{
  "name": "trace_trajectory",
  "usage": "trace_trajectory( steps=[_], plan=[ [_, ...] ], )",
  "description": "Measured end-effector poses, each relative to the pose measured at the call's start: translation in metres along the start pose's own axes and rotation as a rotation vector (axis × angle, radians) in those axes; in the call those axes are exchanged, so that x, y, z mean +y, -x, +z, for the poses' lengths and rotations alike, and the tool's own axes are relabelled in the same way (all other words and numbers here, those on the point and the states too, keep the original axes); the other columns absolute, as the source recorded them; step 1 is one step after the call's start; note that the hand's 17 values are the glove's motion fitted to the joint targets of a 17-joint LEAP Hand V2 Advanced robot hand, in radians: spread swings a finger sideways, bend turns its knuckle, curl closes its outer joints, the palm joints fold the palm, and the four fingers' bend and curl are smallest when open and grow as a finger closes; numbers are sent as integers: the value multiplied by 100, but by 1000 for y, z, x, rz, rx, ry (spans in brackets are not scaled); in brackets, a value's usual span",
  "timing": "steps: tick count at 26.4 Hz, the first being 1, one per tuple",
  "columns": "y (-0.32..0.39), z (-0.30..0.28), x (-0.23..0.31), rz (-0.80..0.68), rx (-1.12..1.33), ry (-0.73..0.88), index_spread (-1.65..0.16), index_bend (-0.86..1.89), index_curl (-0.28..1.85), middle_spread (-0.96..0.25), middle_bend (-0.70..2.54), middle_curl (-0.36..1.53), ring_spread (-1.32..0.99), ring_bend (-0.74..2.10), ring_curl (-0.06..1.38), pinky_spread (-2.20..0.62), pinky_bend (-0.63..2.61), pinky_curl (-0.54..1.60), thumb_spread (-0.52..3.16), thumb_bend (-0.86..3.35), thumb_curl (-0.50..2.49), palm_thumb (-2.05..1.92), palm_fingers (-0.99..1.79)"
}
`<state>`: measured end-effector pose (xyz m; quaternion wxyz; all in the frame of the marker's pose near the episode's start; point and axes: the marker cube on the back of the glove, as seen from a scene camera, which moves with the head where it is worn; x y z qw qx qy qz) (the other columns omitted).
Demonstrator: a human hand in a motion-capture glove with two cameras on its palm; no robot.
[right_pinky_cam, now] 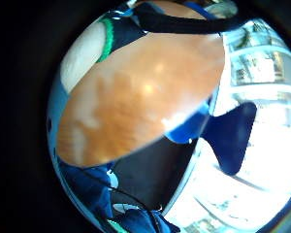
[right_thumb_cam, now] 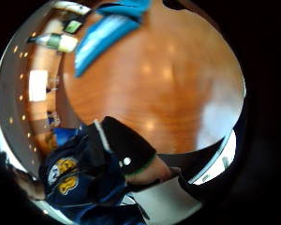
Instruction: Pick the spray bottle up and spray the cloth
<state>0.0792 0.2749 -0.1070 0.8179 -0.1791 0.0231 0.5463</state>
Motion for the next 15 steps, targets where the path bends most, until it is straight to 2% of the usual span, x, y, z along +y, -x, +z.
trace_trajectory(
  steps=[5,9,15],
  plan=[
    [-47,46,0,98,27,31,-42,27,30,-1,23,33,4,21,25,28,47,34,102,-9,40,15,22],
    [-62,44,-13,159,16,65,-42,24,30,0,20,32,6,19,25,30,44,33,101,-7,37,9,19],
    [-67,38,-27,152,59,25,-43,22,31,0,18,32,10,19,24,31,38,31,98,-5,34,2,21]
  ],
)
